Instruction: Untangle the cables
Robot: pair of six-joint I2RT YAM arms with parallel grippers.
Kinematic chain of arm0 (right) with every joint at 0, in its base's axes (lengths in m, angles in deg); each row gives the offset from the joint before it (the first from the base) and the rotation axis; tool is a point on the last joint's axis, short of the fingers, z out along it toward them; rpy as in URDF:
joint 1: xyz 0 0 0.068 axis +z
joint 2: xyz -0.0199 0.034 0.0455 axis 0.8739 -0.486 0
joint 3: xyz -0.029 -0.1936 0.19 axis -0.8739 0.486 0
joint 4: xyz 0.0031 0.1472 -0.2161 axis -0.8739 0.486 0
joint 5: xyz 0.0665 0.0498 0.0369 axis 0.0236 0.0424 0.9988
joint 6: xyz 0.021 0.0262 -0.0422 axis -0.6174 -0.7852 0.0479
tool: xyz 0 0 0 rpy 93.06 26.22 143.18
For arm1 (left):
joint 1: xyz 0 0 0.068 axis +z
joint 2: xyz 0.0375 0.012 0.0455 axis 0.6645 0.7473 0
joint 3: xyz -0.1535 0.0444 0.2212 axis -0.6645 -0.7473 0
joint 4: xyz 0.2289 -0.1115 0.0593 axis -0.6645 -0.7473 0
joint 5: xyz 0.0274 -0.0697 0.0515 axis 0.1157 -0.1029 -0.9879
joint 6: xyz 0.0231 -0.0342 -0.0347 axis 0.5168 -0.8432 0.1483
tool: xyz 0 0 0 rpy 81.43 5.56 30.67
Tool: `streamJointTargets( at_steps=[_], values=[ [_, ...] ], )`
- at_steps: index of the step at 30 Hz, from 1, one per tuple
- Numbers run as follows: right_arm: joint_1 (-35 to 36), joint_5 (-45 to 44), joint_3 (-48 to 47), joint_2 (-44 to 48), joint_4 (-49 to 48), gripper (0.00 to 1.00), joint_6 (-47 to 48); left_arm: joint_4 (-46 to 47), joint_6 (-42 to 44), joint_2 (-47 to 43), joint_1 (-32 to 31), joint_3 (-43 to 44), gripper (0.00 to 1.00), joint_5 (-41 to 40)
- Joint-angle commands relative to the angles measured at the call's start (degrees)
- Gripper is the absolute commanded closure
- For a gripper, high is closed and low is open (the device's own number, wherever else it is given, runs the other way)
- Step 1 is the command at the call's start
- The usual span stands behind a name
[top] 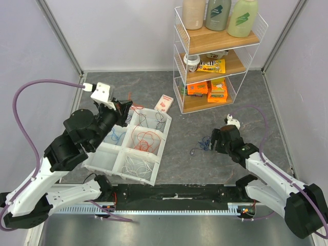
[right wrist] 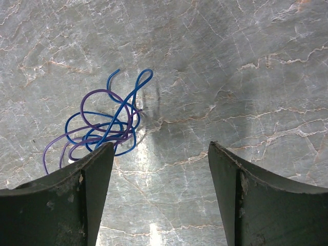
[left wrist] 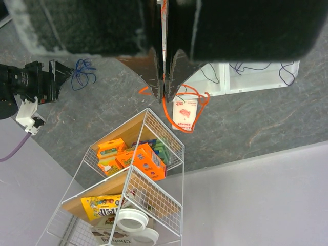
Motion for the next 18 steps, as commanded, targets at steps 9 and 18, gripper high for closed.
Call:
streamJointTargets(
  at_steps=[9, 18],
  values=[
    [-0.1, 0.2, -1.0, 0.5, -1.8, 0.18, 0.4, -0.7, -8.0, -2.5, 0.2, -11.7, 0.98, -6.3],
    [-0.1, 0.1, -1.2, -1.4, -2.2, 0.18, 0.8, -3.2, -24.3, 1.5, 0.5, -26.8, 0.98, -7.2]
  ],
)
